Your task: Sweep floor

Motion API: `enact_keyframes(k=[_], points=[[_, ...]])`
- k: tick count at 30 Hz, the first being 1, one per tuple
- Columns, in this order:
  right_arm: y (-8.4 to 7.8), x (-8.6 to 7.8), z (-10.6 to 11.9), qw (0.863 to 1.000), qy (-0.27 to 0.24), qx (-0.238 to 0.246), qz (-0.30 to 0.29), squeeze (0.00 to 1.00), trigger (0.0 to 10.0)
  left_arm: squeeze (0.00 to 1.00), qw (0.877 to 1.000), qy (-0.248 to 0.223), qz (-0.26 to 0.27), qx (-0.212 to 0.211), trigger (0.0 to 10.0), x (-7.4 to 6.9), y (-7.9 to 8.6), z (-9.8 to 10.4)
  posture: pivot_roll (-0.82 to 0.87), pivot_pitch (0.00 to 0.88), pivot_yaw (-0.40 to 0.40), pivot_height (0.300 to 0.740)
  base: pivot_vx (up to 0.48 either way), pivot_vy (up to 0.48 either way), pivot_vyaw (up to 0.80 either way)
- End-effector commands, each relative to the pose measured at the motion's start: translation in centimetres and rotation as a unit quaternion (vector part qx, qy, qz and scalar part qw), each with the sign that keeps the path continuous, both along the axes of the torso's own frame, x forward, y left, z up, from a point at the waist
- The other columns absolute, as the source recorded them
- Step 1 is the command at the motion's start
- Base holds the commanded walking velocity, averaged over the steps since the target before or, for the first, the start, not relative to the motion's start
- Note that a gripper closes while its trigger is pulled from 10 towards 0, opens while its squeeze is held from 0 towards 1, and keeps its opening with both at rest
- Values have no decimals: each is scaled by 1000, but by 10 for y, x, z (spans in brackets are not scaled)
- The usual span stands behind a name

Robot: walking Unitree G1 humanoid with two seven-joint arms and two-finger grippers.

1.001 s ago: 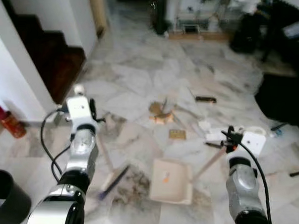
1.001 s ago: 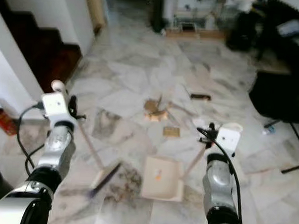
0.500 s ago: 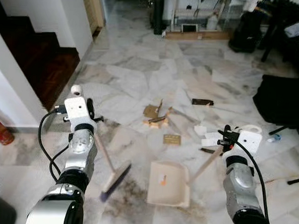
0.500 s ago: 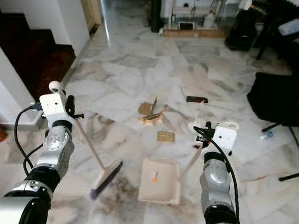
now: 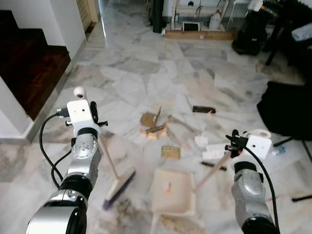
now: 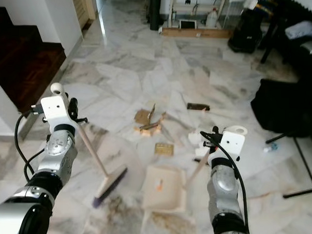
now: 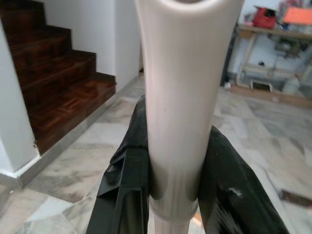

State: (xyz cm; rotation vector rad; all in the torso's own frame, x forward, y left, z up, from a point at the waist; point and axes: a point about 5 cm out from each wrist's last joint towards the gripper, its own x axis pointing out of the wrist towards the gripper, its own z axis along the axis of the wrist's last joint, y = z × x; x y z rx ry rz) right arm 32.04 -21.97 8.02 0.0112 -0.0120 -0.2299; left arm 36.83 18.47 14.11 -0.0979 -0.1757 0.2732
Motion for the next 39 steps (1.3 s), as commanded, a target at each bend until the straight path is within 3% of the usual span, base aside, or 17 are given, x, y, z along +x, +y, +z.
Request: enact_keyframes(k=[1, 28, 39], points=[[10, 7, 12, 999, -29, 6, 12, 0, 10000, 0, 1000, -16, 16, 12, 10000, 0, 11, 8, -65, 47, 11, 740, 352, 0, 0], [16, 5, 7, 1000, -21, 9, 19, 0, 10000, 0, 1000, -17, 9, 13, 10000, 0, 9, 6, -67, 3, 16, 740, 350, 0, 0], [15, 5, 7, 1000, -21, 10, 17, 0, 10000, 0, 1000, -20, 6, 13, 10000, 1, 7, 9, -64, 25, 14, 740, 349, 0, 0]])
